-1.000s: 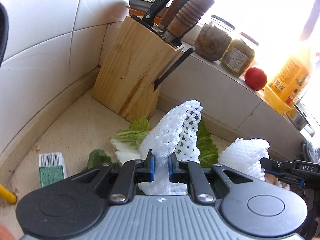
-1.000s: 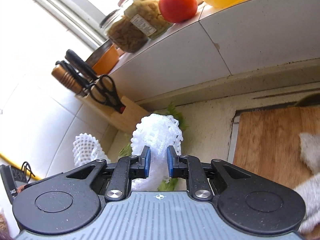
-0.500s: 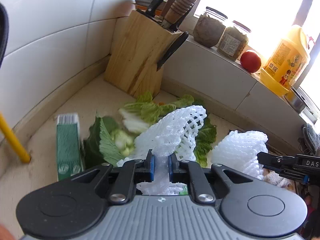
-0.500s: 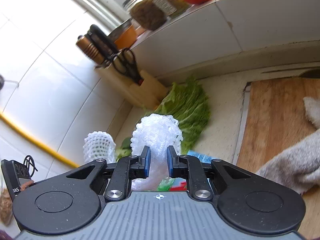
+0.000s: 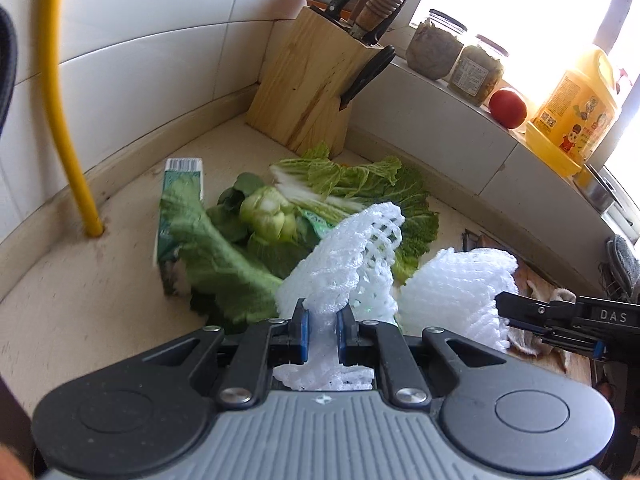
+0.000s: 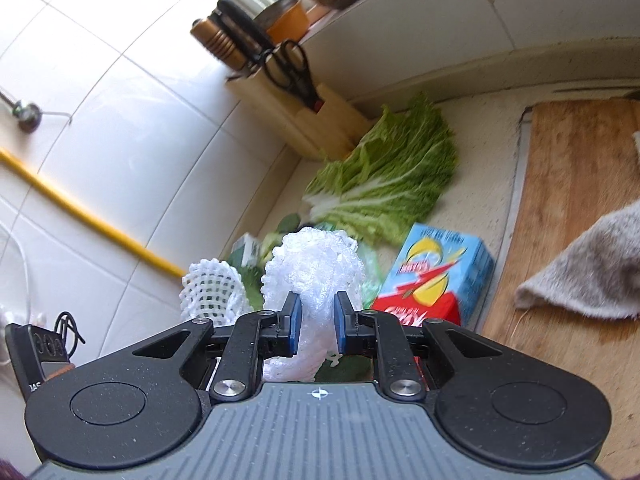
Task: Collect trash
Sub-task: 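Lift both white foam nets and carry them over the black bin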
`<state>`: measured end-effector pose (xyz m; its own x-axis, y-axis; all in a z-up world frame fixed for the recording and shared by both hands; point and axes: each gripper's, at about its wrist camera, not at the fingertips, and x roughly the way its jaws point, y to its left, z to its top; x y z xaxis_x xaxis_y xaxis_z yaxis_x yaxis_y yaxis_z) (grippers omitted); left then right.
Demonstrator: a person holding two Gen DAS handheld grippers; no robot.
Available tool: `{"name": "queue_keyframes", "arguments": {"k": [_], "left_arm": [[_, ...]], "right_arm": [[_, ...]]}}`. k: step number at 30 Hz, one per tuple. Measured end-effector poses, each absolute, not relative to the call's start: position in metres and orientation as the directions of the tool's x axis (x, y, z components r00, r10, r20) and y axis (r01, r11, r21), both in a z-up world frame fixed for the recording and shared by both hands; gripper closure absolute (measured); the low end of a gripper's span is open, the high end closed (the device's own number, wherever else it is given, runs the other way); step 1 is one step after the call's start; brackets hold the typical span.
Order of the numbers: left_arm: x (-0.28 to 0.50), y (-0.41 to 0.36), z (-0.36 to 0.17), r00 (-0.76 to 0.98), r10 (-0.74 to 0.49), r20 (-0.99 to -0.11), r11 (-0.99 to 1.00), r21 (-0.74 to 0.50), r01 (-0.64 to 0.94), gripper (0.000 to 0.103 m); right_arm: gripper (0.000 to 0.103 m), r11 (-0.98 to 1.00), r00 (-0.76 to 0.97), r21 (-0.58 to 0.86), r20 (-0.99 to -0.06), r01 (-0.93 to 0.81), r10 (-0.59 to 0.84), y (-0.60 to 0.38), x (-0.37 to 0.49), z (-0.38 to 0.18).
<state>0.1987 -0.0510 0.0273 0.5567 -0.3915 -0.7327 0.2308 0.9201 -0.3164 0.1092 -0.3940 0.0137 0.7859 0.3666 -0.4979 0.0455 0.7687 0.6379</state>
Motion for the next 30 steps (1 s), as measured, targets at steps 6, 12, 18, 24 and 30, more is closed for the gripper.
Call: {"name": "queue_keyframes", "arguments": {"k": [6,12,18,24,30], "left_arm": [[0.174,-0.045,0.027,0.569,-0.348,-0.745,0.937,-0.298,0.183,0.092],[0.154,-0.038,0.023,0.576,-0.325,-0.750,0.944,-0.292,0.153,0.092],[0.140,-0.030,0.019,0.577,-0.320,-0.752,0.946,-0.291,0.145,0.092],[0.122,-0.008,0.017,0.582,-0.314,-0.750,0.945,-0.306,0.116,0.092],[0.097,0.023,0.019,0.597,-0.281,-0.751,0.951,-0.302,0.068,0.092]], "right_arm": [[0.080,0.765,0.751,0.644,-0.504,-0.003,0.426,-0.381,0.107,0.006],[0.080,0.770,0.713,0.638,-0.525,-0.032,0.465,-0.364,0.105,0.000],[0.080,0.772,0.698,0.633,-0.531,-0.049,0.480,-0.348,0.097,0.000],[0.080,0.779,0.669,0.623,-0.551,-0.069,0.499,-0.324,0.096,0.003],[0.080,0.780,0.633,0.615,-0.560,-0.115,0.534,-0.288,0.094,0.005]]}}
